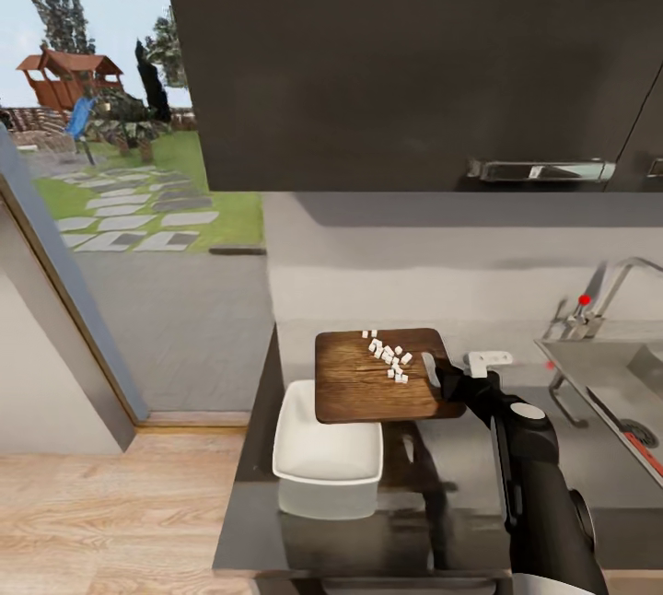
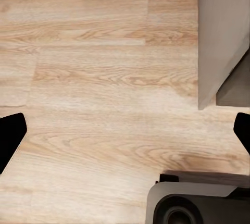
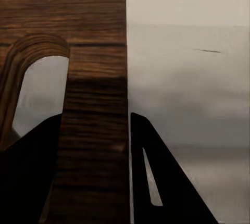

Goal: In the kitchen, take the Vidalia onion out of the sink, dice it on the chopping board with the paring knife, put the diced onion into the bowl on the countertop, then place both the paring knife and the chopping board into the sink.

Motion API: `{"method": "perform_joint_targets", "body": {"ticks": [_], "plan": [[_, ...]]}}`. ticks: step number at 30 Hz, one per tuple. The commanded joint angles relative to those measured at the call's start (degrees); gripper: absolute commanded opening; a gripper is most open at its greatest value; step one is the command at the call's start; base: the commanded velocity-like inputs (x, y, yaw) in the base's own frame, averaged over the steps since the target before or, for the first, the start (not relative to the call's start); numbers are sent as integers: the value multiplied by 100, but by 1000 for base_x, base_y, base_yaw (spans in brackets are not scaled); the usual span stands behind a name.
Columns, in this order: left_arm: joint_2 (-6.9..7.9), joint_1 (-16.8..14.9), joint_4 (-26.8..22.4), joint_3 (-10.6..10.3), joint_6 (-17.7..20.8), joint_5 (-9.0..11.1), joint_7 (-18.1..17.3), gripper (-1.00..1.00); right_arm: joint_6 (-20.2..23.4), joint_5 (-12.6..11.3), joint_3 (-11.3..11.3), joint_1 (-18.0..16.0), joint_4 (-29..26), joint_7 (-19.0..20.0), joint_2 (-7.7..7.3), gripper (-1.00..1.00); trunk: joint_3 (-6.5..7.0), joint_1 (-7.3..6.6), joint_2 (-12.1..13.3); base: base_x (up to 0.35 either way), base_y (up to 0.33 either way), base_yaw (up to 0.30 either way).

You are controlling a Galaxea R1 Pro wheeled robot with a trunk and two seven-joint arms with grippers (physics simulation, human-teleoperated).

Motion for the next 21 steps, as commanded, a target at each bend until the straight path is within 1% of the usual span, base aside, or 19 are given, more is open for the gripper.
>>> {"method": "perform_joint_targets", "body": {"ticks": [1, 5, 11, 16, 21], "plan": [[3, -3, -9, -48, -2, 3, 53, 100, 15, 50, -11, -8, -10, 56, 7, -100, -3, 4, -13, 0, 137, 0], [3, -3, -9, -50, -1, 4, 53, 100, 8, 50, -9, -8, -10, 56, 7, -100, 24, 4, -13, 0, 37, 0], [3, -3, -9, -54, -2, 3, 53, 100, -3, 49, -10, -8, -18, 70, 7, -100, 29, 4, -13, 0, 3, 0], [3, -3, -9, -52, -1, 3, 53, 100, -170, 49, -9, -8, -18, 73, 7, -100, 29, 4, -13, 0, 0, 0], [3, -3, -9, -54, -4, 3, 53, 100, -202, 50, -8, -8, -18, 66, 7, -100, 29, 4, -13, 0, 0, 0]]}}
